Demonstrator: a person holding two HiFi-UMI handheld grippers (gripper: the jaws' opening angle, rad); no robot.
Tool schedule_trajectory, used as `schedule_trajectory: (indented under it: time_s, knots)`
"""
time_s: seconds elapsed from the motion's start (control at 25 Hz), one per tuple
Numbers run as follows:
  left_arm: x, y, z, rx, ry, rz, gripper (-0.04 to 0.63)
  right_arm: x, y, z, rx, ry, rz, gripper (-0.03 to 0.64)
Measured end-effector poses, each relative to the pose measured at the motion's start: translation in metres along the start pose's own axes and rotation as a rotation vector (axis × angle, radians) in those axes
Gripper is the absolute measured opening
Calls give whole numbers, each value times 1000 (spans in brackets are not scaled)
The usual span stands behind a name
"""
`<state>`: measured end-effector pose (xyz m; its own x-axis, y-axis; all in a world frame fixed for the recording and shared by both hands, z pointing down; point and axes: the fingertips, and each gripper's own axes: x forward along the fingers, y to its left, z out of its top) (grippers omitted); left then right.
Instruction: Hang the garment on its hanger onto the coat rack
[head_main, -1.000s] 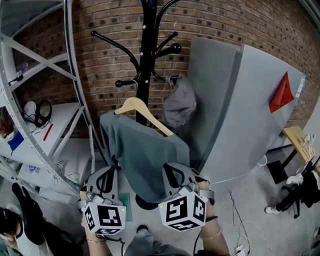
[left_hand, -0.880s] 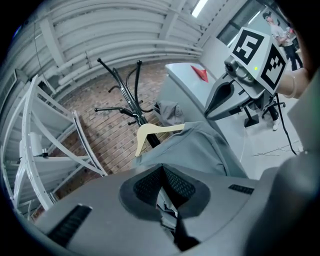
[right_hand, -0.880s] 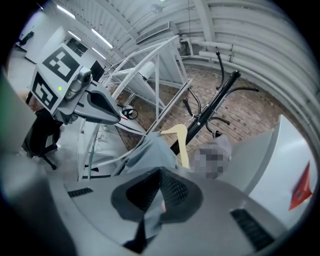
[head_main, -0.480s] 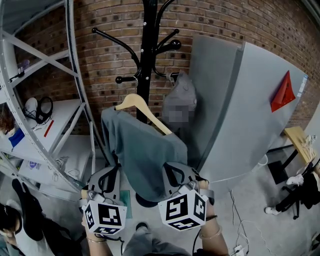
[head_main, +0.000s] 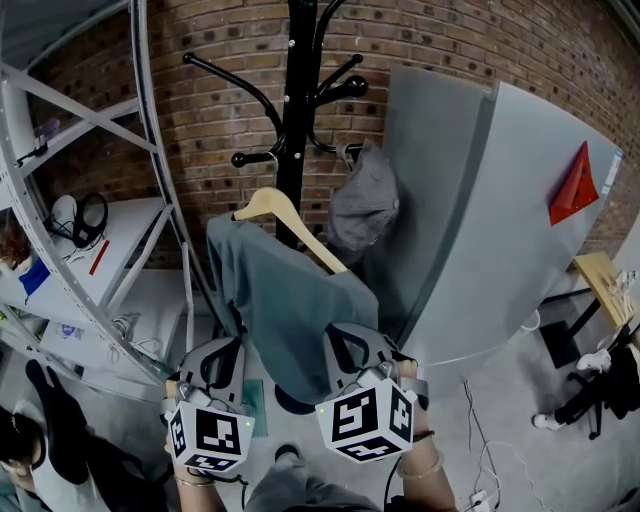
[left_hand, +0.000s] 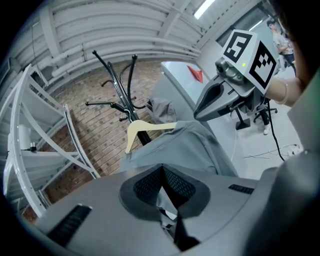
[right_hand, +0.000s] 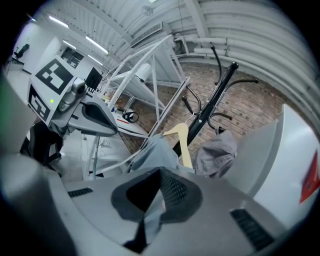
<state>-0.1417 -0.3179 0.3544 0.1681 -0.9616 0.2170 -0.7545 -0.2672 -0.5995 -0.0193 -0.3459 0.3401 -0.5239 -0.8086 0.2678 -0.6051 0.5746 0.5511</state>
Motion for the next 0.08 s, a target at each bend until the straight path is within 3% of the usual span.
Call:
schedule_trajectory:
  time_s: [0.08]
  knots:
    - [1, -1, 3, -8, -24, -15, 3, 2, -1, 0, 3, -2, 2, 21]
